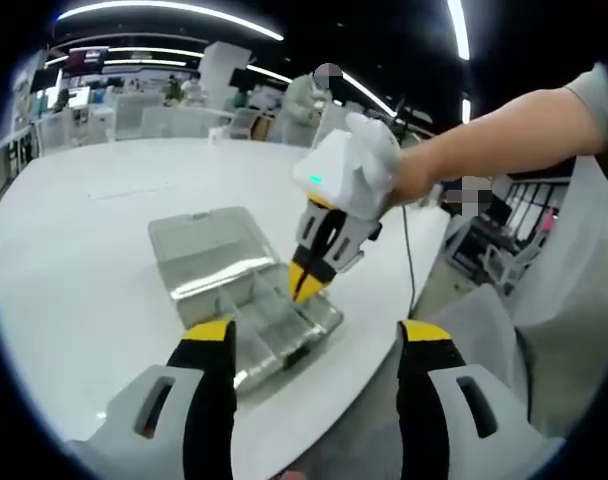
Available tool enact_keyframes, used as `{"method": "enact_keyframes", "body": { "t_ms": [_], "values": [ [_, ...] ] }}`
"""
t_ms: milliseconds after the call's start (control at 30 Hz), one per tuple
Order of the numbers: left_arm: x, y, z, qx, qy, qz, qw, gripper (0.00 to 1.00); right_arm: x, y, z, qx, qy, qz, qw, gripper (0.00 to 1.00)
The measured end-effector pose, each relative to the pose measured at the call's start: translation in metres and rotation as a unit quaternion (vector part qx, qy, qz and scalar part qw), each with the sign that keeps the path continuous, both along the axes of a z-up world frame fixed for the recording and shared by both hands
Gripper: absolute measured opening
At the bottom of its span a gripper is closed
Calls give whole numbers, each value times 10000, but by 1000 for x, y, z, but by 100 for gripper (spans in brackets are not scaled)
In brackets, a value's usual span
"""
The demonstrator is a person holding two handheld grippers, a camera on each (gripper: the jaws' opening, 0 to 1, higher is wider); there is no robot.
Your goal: Insert the divider into the dual guide fixture by aligning both edges with the guide slots and pushing it downward to the bottom, including one-sided entry, uneven engagement, binding, and posture correction.
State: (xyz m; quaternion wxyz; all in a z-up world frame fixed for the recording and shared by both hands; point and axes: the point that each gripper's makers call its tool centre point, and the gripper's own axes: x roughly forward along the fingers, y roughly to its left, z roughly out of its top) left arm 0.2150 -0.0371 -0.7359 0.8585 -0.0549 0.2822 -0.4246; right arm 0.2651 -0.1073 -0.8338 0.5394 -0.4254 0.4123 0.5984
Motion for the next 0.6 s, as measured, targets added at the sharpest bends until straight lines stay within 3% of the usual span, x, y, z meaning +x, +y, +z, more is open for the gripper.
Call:
{"method": "enact_keyframes", "body": {
  "t_ms": [600],
  "values": [
    [-4, 2, 6, 21, -36, 37, 10000, 61, -1, 1, -6, -166, -205, 38, 9996, 0]
  ]
}}
